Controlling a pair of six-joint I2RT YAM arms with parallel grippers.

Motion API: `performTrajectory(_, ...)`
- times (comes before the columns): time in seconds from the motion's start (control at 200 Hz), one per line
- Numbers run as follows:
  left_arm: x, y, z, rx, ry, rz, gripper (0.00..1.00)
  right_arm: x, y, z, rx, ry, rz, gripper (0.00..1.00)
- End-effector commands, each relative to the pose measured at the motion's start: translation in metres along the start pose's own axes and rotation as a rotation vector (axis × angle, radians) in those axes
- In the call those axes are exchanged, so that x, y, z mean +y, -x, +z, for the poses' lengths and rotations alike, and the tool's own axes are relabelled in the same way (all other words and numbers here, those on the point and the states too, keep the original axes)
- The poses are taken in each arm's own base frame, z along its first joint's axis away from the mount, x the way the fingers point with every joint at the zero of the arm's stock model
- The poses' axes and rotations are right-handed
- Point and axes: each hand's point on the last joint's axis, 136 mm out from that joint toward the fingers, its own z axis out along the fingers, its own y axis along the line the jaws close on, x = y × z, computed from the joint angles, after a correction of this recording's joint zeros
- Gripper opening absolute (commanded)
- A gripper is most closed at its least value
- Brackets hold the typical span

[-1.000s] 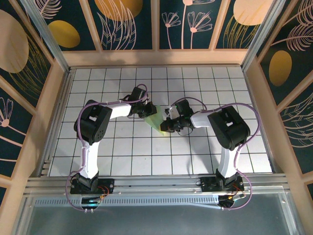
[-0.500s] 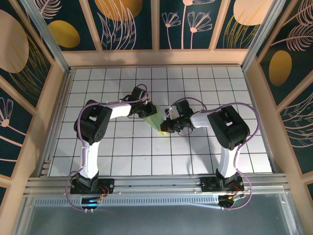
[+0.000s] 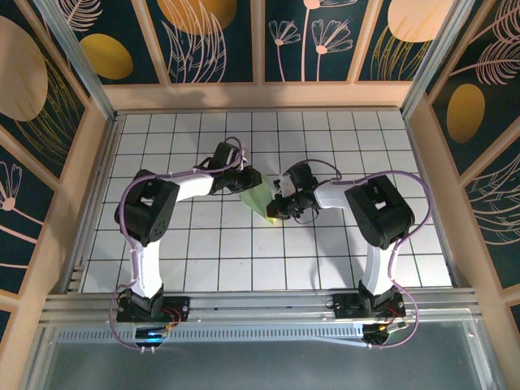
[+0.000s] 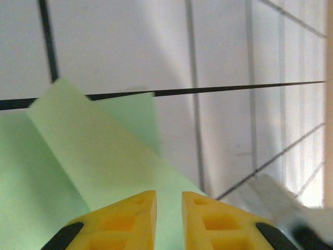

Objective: Fold a paper plane with a square sheet of paper (fold left side to right side)

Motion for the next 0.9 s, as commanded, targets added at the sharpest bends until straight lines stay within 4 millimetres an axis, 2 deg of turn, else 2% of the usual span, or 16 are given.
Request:
performTrajectory(0.0, -0.035, 0.002, -0.016, -0.033, -0.141, 0.041, 0.19, -0.046, -0.023, 0.008, 0.067, -0.173, 0.075, 0.0)
performTrajectory(0.195, -0.026, -0.028, -0.013, 0.024, -0.17, 0.009, 0.17, -0.048, -0.021, 0.008, 0.056, -0.187, 0.077, 0.0)
performTrajectory(0.37, -0.031, -0.049, -0.002, 0.073, -0.209, 0.005, 0.17, -0.049, -0.021, 0.009, 0.058, -0.197, 0.076, 0.0)
performTrajectory(0.475, -0.032, -0.051, 0.002, 0.073, -0.216, -0.002, 0.16, -0.051, -0.022, 0.009, 0.059, -0.206, 0.076, 0.0)
performTrajectory(0.485, -0.026, -0.056, 0.003, 0.082, -0.207, -0.013, 0.17, -0.05, -0.022, 0.009, 0.059, -0.205, 0.074, 0.0)
performTrajectory(0.52, -0.024, -0.059, 0.004, 0.086, -0.208, -0.02, 0.17, -0.051, -0.023, 0.009, 0.062, -0.208, 0.077, 0.0)
performTrajectory(0.891, -0.004, -0.064, 0.019, 0.105, -0.156, -0.046, 0.16, -0.055, -0.024, 0.008, 0.072, -0.232, 0.068, 0.0)
